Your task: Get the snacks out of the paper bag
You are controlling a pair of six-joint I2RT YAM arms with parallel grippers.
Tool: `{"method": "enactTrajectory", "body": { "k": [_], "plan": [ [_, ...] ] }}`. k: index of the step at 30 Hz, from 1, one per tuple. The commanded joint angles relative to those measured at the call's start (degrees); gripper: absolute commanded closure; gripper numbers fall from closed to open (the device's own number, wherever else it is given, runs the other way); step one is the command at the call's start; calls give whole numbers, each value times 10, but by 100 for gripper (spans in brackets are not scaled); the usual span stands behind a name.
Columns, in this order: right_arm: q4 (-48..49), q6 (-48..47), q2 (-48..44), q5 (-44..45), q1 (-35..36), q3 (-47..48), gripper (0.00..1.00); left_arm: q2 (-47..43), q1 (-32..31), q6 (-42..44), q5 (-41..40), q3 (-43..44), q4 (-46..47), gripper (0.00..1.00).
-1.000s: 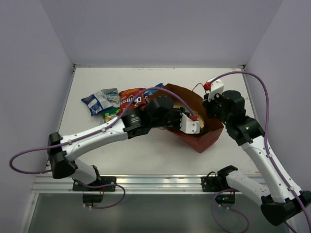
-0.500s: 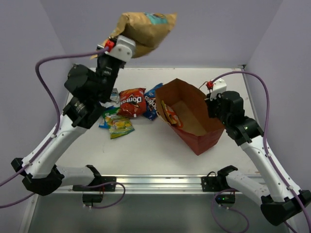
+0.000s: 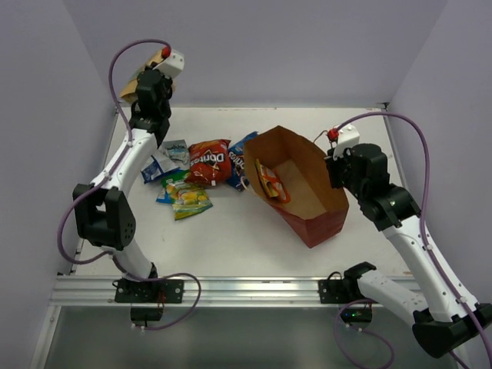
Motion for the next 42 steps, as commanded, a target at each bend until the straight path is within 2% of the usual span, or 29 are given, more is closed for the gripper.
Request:
{"method": "enactTrajectory", "body": {
  "k": [1,4,5,7,9,11,12,15,16,19,21,24,26,27,31,35,41,42],
  "plan": [
    [-17,8,-14,-18,1,27,100,31,48,-21,-34,-28,136,100],
    [-20,11,-24,-19,1,23,100,86,43,-68,-43,-44,130,100],
    [-19,10,-26,-15,1,18,100,92,38,-90,-45,-49,126,97],
    [-16,2,-33,-3,1,14,100,81,13,-96,-63,-66,128,64],
    [-1,-2,-40,28,1,14,100,46,-3,-103,-38,-83,120,13],
    [30,-16,-38,31,0,27,100,-6,-17,-136,-5,-72,86,4],
    [41,-21,-35,40,1,33,100,-20,-21,-147,27,-50,35,0],
    [84,-44,-14,52,1,50,100,-70,-54,-161,75,-12,-61,0],
    [109,-55,-10,55,1,51,100,-100,-84,-157,85,-9,-79,0],
    [162,-66,-8,51,1,42,100,-173,-155,-159,142,-24,-145,0],
    [177,-64,-4,48,1,32,100,-207,-193,-203,191,-40,-181,4],
    [186,-52,4,27,2,14,100,-256,-272,-268,257,-79,-193,7],
    [194,-44,1,16,2,-13,100,-270,-352,-281,282,-98,-191,8],
    [198,-43,0,11,2,-24,100,-264,-408,-276,295,-113,-189,8],
    [203,-45,-9,-6,1,-71,100,-221,-507,-177,308,-141,-186,6],
    [204,-49,-21,-23,2,-103,100,-163,-528,-97,323,-147,-185,3],
    [193,-46,-54,-30,2,-128,100,-83,-527,12,262,-118,-197,2],
    [190,-47,-60,-30,1,-128,100,-74,-527,23,226,-117,-195,2]
  ]
}}
